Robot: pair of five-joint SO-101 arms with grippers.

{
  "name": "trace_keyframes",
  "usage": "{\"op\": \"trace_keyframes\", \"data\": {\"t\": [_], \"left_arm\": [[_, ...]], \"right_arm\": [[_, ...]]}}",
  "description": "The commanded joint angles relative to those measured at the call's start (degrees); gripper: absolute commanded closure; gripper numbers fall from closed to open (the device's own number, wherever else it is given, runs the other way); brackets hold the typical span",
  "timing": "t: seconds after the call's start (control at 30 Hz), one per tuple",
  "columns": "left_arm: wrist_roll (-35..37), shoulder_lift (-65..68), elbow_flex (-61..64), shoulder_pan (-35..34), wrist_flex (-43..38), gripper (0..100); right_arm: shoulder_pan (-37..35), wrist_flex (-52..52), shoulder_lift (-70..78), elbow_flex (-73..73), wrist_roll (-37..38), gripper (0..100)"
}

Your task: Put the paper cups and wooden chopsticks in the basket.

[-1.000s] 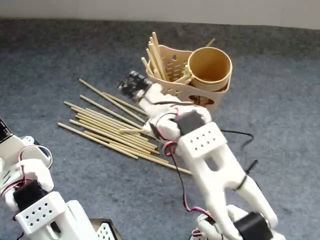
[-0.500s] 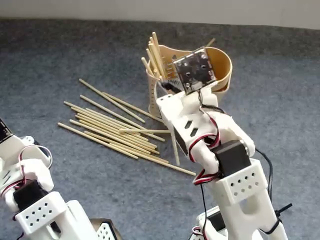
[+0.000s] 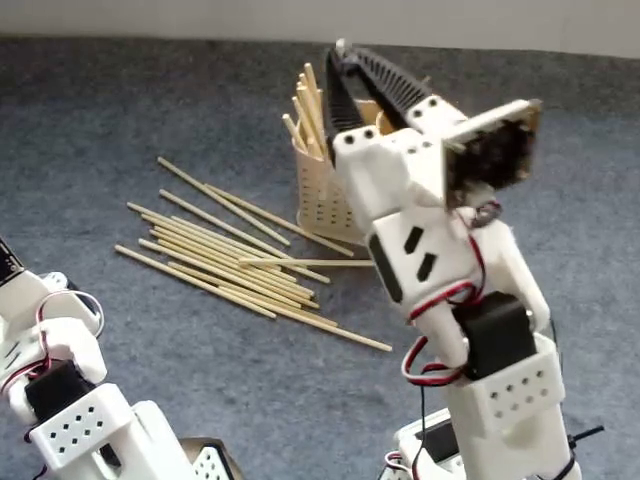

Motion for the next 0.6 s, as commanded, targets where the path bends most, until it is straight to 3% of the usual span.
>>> {"op": "trace_keyframes", "data": {"t": [0.0, 0.33, 0.57], "left_arm": [[0.18, -0.66, -0.48, 1.19, -1.05, 99], [0.18, -0.66, -0.40, 1.27, -1.05, 99], [0.18, -0.66, -0.40, 2.07, -1.05, 99]], "right_arm": [[2.33, -5.67, -1.01, -6.90, -0.26, 99.0], [7.52, -18.77, 4.00, -2.07, -0.35, 99.0], [9.36, -19.91, 13.67, -1.54, -0.62, 99.0]]}}
